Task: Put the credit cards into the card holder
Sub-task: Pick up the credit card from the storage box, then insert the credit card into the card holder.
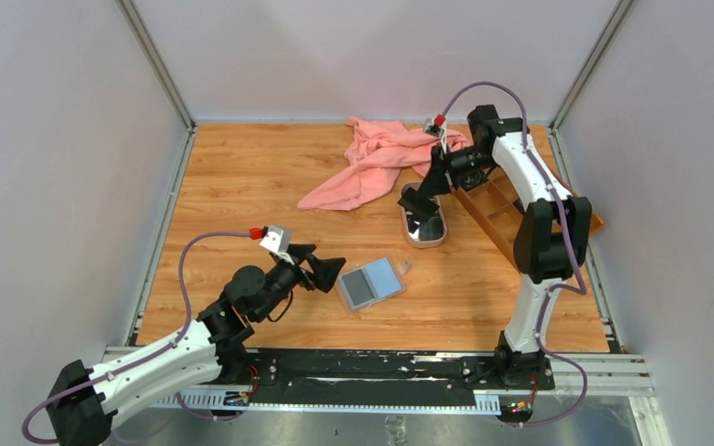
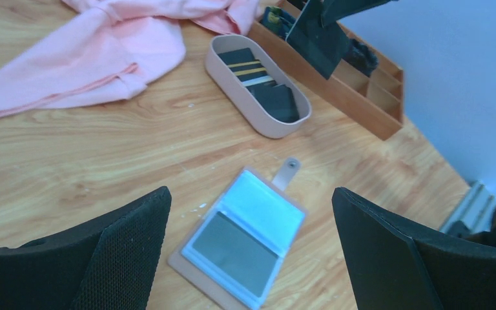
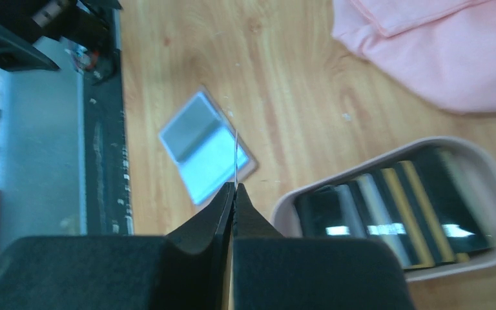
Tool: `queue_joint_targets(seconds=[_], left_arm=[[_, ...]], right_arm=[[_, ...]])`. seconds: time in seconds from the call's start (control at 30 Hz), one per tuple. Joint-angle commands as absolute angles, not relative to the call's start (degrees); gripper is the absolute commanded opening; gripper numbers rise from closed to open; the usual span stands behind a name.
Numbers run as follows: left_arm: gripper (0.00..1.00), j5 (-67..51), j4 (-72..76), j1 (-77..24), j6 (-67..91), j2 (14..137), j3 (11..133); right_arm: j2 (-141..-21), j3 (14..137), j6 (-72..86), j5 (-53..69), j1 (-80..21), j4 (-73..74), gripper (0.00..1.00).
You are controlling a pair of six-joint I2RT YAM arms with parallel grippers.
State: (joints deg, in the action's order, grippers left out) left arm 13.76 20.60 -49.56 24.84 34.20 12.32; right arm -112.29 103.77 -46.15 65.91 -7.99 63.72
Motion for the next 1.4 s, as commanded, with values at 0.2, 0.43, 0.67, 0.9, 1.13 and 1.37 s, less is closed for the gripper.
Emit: queue_joint_targets(seconds=[0.2, 0.43, 0.67, 0.9, 1.13, 1.37], left_arm=[[0.98, 7.7, 21.9, -49.1, 44.5, 33.8, 9.4], [0.93, 8.0, 21.9, -49.1, 53.8, 32.4, 4.2], [0.8, 8.7, 22.0, -49.1, 55.9, 32.9, 3.1], [0.42, 8.6, 22.1, -49.1, 56.1, 39.1, 4.1], [0.28, 7.6, 24.9, -49.2, 54.9, 45.3, 5.5], [0.27, 6.7, 27.3, -49.2, 54.4, 51.9, 7.0]], right_arm=[[-93.1, 71.6, -9.9, 67.9, -9.4, 29.9, 0.0], [-92.9, 56.9, 4.6, 66.8, -16.8, 14.4, 0.0], [-97.9, 55.5, 12.7, 65.9, -22.7, 7.7, 0.0], [-104.5, 57.2, 14.7, 62.2, -24.0, 7.5, 0.0], [-105.2, 57.0, 14.2, 58.5, -25.3, 7.5, 0.0], [-106.2, 57.1, 14.1, 57.3, -25.7, 7.5, 0.0]])
